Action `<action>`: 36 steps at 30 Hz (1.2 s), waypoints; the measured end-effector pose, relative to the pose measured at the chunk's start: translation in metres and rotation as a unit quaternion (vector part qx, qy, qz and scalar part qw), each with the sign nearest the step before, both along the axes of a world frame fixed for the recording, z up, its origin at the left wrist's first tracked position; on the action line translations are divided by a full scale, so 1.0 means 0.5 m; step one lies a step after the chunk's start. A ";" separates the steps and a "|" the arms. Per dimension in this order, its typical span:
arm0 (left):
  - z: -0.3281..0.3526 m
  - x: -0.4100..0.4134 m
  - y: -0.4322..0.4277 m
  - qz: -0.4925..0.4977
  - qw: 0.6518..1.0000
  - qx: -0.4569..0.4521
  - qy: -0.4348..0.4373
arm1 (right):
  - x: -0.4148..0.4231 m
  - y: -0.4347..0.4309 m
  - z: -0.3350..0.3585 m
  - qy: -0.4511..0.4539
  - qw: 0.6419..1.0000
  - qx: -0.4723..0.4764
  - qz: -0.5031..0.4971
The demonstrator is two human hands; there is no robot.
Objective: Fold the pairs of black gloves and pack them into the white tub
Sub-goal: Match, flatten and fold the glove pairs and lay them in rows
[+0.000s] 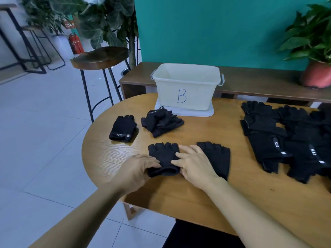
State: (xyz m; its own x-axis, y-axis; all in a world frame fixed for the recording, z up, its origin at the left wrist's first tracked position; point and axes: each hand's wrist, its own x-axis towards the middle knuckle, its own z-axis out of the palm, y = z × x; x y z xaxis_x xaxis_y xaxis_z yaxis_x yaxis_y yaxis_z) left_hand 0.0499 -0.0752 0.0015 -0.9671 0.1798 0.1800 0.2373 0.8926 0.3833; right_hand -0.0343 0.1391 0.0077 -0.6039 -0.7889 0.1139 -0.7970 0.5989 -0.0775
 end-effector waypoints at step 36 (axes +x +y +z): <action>-0.007 -0.150 0.130 0.108 0.989 -0.094 -0.018 | -0.050 0.070 0.039 -0.107 0.966 -0.004 -0.237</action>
State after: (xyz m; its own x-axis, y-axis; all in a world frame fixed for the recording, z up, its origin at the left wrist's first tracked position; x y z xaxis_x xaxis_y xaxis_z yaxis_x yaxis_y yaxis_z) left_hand -0.0251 -0.0102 -0.0022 -0.9919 -0.0045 0.1268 0.0223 0.9776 0.2095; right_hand -0.0594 0.1738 0.0272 -0.9068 -0.4185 -0.0497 -0.3994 0.8910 -0.2160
